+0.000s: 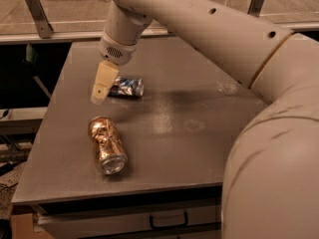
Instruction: Knock redbull can over
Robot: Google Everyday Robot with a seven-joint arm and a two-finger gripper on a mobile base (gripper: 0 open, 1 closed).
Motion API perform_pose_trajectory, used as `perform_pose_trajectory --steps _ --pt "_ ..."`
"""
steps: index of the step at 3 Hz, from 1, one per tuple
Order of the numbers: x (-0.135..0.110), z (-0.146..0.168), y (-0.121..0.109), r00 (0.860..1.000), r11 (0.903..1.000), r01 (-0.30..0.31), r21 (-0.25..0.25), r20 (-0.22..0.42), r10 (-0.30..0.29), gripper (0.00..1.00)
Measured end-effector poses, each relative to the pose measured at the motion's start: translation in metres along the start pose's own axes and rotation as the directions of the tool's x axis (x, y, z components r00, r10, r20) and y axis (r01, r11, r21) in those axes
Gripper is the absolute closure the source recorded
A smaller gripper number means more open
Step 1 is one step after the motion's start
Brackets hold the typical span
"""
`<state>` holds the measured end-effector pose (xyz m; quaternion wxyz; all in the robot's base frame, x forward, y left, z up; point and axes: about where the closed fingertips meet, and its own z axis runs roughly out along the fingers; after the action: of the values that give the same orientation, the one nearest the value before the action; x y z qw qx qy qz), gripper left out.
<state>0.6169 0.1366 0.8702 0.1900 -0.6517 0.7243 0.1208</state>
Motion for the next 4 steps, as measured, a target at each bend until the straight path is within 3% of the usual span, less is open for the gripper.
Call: perform_pose_trajectory --steps 1,2,3,4 --pt "0.007 -0.006 -0.002 0.996 0.9995 -0.031 0.011 0.089 0.030 0.00" --pt "0.021 -0.026 0.007 0.954 0.9976 -0.060 0.033 0.298 0.048 0.00" --pt "0.040 -0.065 0.009 0.901 0.9872 -0.090 0.131 0.434 0.024 0.00" --pt "0.084 -0.121 0.015 0.864 0.9555 -0.158 0.249 0.503 0.012 0.00"
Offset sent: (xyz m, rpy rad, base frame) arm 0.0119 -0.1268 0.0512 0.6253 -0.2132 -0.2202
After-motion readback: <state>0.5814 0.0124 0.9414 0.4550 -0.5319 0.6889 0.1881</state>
